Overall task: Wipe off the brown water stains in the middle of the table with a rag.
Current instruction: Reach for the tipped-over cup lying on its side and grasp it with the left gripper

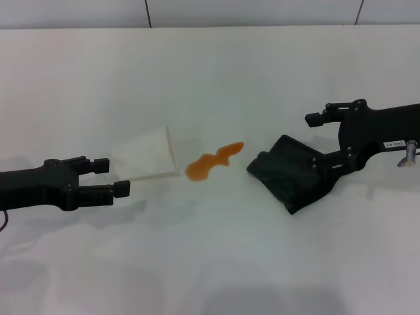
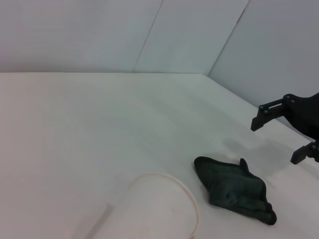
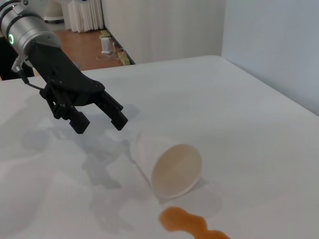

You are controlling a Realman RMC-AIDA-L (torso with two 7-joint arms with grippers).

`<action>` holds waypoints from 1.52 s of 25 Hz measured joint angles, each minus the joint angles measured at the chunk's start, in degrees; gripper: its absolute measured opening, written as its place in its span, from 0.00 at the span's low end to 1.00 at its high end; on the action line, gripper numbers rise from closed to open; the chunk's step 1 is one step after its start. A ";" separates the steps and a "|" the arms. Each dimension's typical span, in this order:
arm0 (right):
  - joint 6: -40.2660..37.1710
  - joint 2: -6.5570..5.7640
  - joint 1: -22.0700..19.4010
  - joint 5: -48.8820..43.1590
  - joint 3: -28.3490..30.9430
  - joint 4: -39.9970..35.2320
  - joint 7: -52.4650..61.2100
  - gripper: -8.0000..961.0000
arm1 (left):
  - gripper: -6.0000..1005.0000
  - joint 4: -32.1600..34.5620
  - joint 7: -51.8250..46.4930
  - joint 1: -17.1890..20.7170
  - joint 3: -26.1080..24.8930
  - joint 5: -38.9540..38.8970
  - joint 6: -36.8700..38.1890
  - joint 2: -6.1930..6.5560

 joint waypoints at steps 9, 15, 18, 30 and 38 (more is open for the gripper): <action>-0.02 0.00 -0.04 0.00 0.00 0.00 0.00 0.88 | 0.89 0.00 0.00 0.00 0.00 0.06 -0.09 -0.07; -0.05 0.00 -0.08 0.00 0.00 0.00 0.00 0.88 | 0.89 -0.15 -0.24 -0.02 0.00 0.36 0.20 -0.11; -0.05 0.00 -0.09 0.00 0.00 0.03 0.00 0.88 | 0.89 -0.14 -0.23 0.10 0.00 0.44 0.11 -0.10; 0.05 -0.07 -0.07 -0.01 0.00 0.29 -0.28 0.88 | 0.89 -10.98 -7.38 -7.43 0.07 12.70 8.01 2.98; -0.15 0.02 0.13 -0.01 0.00 0.32 -0.67 0.88 | 0.89 -19.39 -9.35 -20.19 0.15 29.75 8.76 5.71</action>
